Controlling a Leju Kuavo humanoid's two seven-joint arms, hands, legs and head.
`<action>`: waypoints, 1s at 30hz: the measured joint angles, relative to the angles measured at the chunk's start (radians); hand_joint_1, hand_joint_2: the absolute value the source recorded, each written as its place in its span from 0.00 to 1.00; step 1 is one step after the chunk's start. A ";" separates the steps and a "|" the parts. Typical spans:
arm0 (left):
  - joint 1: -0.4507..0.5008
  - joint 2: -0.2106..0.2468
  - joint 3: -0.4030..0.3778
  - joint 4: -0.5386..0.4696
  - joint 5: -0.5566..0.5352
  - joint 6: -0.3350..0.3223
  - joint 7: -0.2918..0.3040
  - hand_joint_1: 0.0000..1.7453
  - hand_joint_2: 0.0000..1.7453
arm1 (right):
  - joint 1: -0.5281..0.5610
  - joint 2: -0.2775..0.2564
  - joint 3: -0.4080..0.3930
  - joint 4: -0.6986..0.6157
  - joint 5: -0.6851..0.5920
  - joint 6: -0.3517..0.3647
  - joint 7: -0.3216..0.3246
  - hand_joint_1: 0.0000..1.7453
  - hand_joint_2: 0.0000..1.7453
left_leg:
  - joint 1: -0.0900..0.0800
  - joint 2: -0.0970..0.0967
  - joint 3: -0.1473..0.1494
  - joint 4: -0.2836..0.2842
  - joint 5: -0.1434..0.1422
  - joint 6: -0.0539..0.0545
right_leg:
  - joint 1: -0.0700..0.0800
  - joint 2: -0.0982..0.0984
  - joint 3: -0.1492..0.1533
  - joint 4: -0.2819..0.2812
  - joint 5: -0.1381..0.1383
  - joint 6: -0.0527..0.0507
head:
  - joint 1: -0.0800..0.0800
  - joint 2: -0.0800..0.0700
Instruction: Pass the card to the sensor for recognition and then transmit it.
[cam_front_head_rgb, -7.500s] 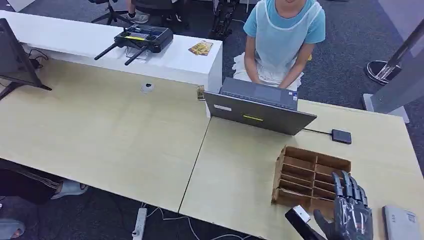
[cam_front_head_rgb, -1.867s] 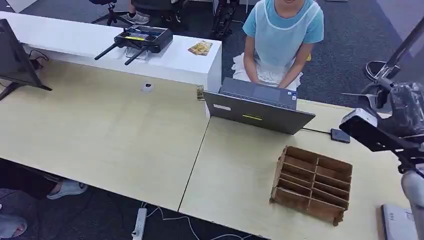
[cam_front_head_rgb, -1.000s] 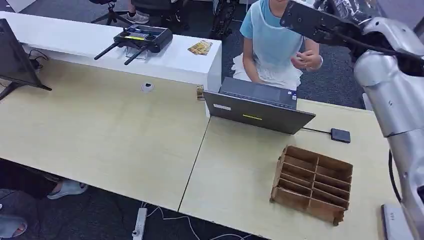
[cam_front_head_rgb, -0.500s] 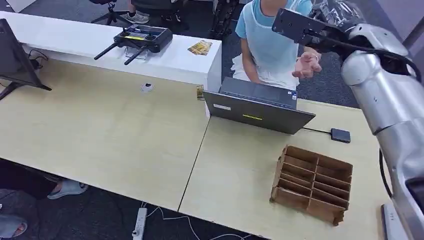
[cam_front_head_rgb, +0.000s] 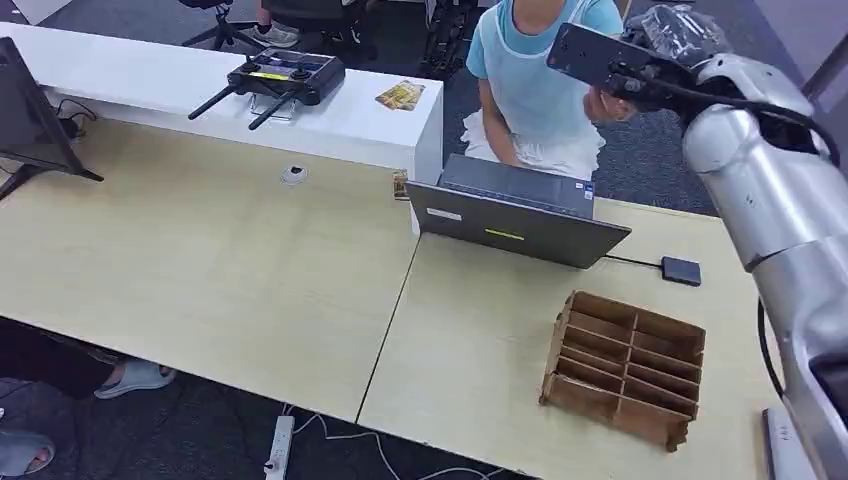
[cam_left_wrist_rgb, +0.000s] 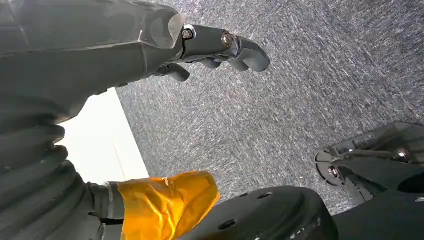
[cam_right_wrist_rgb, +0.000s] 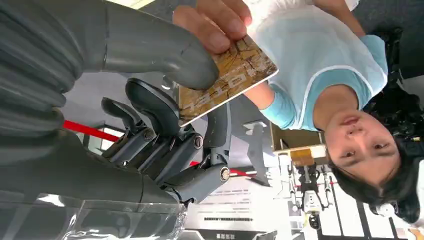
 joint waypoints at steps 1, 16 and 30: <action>0.000 0.000 0.000 0.000 0.000 0.000 0.000 0.00 1.00 | 0.000 0.000 0.000 0.002 0.000 0.000 0.000 1.00 1.00 | 0.000 0.000 0.000 0.000 0.000 0.000 | 0.000 0.000 0.000 0.000 0.000 0.000 | 0.000 0.000; 0.000 0.000 0.000 0.000 -0.007 0.000 -0.002 0.00 1.00 | 0.000 0.000 0.000 0.010 0.016 -0.062 0.002 0.00 1.00 | 0.000 0.000 0.000 0.000 0.000 0.000 | 0.000 0.000 0.000 0.000 0.000 0.000 | 0.000 0.000; -0.001 -0.006 0.010 0.000 -0.019 0.016 0.000 0.00 1.00 | 0.081 -0.033 -0.074 -0.178 0.122 -0.492 -0.003 0.00 1.00 | 0.000 0.001 0.000 0.000 0.000 0.000 | 0.000 0.000 -0.001 0.000 0.000 0.000 | 0.000 0.000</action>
